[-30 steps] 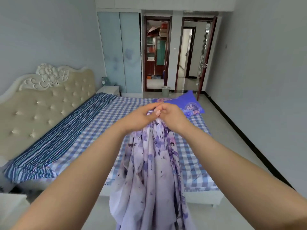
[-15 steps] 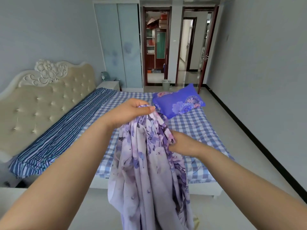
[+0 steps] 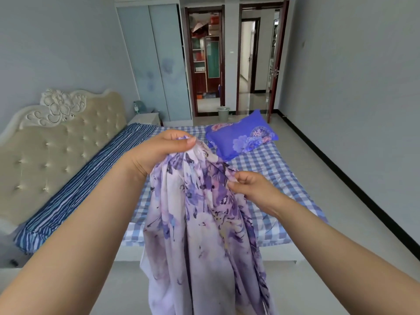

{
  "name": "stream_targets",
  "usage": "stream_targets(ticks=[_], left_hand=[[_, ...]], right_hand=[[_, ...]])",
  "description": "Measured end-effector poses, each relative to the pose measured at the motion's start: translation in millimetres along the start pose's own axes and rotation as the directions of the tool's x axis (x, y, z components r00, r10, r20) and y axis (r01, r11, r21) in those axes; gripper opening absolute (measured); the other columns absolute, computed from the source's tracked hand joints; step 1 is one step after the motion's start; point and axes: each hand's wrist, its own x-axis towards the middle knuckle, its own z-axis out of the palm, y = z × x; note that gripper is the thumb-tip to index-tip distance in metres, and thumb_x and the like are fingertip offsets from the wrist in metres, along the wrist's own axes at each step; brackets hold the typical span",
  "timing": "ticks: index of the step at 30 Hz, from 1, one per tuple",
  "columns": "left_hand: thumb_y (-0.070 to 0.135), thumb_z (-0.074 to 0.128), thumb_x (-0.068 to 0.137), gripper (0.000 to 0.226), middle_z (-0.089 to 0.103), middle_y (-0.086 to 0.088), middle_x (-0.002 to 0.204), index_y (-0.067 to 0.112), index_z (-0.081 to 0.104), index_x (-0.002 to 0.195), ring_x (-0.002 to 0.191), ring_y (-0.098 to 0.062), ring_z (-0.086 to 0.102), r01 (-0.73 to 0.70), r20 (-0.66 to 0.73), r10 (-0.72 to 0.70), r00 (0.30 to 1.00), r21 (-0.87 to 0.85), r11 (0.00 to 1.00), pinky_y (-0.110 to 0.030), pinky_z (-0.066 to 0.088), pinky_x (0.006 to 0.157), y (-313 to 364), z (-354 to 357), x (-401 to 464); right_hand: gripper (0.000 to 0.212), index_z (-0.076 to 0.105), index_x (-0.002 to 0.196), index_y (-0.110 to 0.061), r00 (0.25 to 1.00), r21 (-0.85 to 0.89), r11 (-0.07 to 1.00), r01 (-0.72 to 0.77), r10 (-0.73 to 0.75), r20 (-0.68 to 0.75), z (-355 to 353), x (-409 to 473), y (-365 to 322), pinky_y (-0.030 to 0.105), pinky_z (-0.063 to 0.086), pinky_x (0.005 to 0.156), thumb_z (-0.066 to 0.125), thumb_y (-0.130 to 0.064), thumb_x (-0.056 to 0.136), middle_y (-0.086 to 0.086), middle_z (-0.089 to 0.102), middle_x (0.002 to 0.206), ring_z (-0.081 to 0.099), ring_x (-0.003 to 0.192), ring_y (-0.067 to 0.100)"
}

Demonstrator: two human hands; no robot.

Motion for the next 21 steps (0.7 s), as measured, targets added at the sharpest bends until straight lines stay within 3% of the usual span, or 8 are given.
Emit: stream_targets(ticks=[2,5,6,8,11,14,18,21], left_hand=[[0.053,0.084,0.053,0.045,0.074,-0.003,0.078,0.016,0.078,0.077,0.073,-0.013,0.071,-0.001,-0.012,0.001,1.000,-0.009,1.000,-0.020,0.054,0.070,2.4,-3.0,-0.9],[0.051,0.085,0.055,0.047,0.074,-0.007,0.081,0.012,0.077,0.080,0.074,-0.018,0.071,0.038,-0.010,-0.038,0.999,-0.015,0.999,-0.023,0.055,0.070,4.0,-3.0,0.8],[0.051,0.085,0.056,0.047,0.074,-0.009,0.082,0.011,0.077,0.081,0.075,-0.019,0.072,0.053,-0.006,-0.053,0.999,-0.017,0.998,-0.024,0.055,0.070,4.4,-1.2,1.7],[0.048,0.083,0.060,0.045,0.074,-0.010,0.084,0.009,0.076,0.083,0.076,-0.020,0.071,0.069,0.007,-0.069,0.998,-0.011,0.998,-0.025,0.055,0.071,3.7,3.9,4.2],[0.046,0.080,0.065,0.052,0.073,-0.014,0.089,0.002,0.073,0.092,0.080,-0.022,0.071,0.088,0.023,-0.088,0.996,0.030,0.996,-0.028,0.055,0.073,3.3,13.7,8.5],[0.047,0.078,0.066,0.056,0.073,-0.011,0.089,-0.002,0.072,0.093,0.081,-0.017,0.070,0.096,0.062,-0.104,0.993,0.117,0.989,-0.024,0.054,0.075,5.5,22.4,11.2],[0.046,0.079,0.065,0.055,0.074,-0.011,0.091,0.001,0.073,0.095,0.083,-0.017,0.070,0.126,0.077,-0.137,0.988,0.129,0.984,-0.023,0.054,0.074,1.7,21.7,10.1],[0.043,0.075,0.069,0.045,0.074,-0.009,0.093,0.006,0.075,0.094,0.085,-0.015,0.070,0.144,0.083,-0.160,0.984,0.169,0.975,-0.021,0.053,0.074,-0.2,21.9,8.9]], right_hand=[[0.002,0.063,0.087,-0.015,0.998,0.014,1.000,0.001,0.000,-0.057,-0.1,-1.1,-0.8,0.014,0.042,0.067,0.064,-0.014,0.089,-0.013,0.064,0.070,0.056,0.062,-0.005],[0.017,0.055,0.098,-0.027,0.889,-0.376,0.919,0.122,-0.269,-0.370,11.2,-6.8,-4.6,0.015,0.040,0.065,0.067,-0.031,0.087,-0.011,0.052,0.082,0.050,0.071,0.001],[0.017,0.053,0.097,-0.029,0.830,-0.444,0.876,0.186,-0.382,-0.407,18.6,-13.6,-10.6,0.017,0.041,0.063,0.065,-0.035,0.087,-0.012,0.051,0.080,0.049,0.071,0.003],[0.017,0.054,0.088,-0.026,0.807,-0.454,0.837,0.305,-0.480,-0.343,34.4,-27.4,-22.5,0.021,0.042,0.057,0.060,-0.042,0.088,-0.011,0.053,0.068,0.051,0.064,0.006],[0.037,0.054,0.069,-0.020,0.861,-0.440,0.840,0.316,-0.449,-0.239,51.9,-32.9,-35.4,0.024,0.037,0.053,0.054,-0.054,0.086,-0.010,0.047,0.052,0.045,0.052,0.008],[0.048,0.036,0.054,-0.019,0.882,-0.381,0.880,0.285,-0.396,-0.256,53.7,-29.8,-45.5,0.031,0.030,0.052,0.060,-0.042,0.089,-0.007,0.032,0.046,0.030,0.049,0.009],[0.046,0.040,0.056,-0.005,0.925,-0.238,0.939,0.248,-0.303,-0.231,45.0,-30.3,-50.1,0.028,0.023,0.052,0.057,-0.025,0.094,-0.010,0.025,0.046,0.024,0.046,0.006],[0.045,0.053,0.070,0.010,0.969,-0.015,0.991,0.134,-0.134,-0.207,36.9,-28.8,-55.7,0.030,0.034,0.063,0.058,-0.027,0.094,0.007,0.045,0.061,0.041,0.060,0.015]])
